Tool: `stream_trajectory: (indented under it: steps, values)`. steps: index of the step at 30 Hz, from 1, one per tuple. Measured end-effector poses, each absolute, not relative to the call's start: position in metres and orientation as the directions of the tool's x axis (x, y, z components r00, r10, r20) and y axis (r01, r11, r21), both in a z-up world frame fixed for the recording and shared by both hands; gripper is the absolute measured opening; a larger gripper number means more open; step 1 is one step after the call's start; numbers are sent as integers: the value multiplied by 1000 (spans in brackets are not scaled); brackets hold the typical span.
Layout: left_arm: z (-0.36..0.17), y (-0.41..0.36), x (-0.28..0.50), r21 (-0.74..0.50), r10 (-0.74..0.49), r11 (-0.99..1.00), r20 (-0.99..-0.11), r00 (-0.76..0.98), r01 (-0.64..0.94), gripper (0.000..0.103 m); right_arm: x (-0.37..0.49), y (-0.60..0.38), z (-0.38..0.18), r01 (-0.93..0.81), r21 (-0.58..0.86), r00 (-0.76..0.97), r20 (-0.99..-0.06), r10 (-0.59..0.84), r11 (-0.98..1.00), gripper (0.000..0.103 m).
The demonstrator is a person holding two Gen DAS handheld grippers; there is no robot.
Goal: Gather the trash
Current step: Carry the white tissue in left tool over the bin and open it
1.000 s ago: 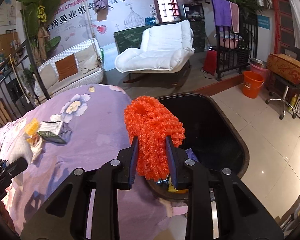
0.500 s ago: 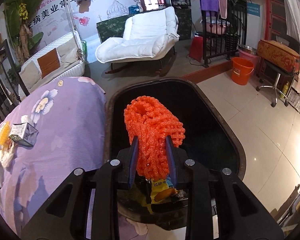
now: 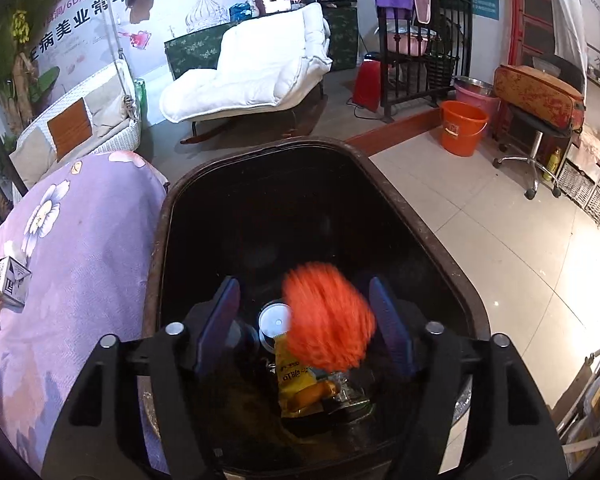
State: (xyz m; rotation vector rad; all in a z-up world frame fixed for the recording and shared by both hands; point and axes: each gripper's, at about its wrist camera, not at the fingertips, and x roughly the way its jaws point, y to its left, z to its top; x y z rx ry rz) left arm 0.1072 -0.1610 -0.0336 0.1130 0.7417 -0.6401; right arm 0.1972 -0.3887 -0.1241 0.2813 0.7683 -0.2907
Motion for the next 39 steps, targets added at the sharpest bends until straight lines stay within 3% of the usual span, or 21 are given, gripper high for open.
stream_trajectory:
  steps: [9,13,39]
  values:
    - [-34,-185,123,-137,-527,781,-669,525,610,23,166,-383,-106,342,152,729,-665,-160,927,76]
    - [-38,-198,132,-156,-541,767,-679,496,622,23,144,-385,-94,352,169,753,-635,-171,921,84]
    - [-69,-285,172,-133,-515,718,-762,392,683,23,74,-436,-91,498,200,720,-638,-273,844,85]
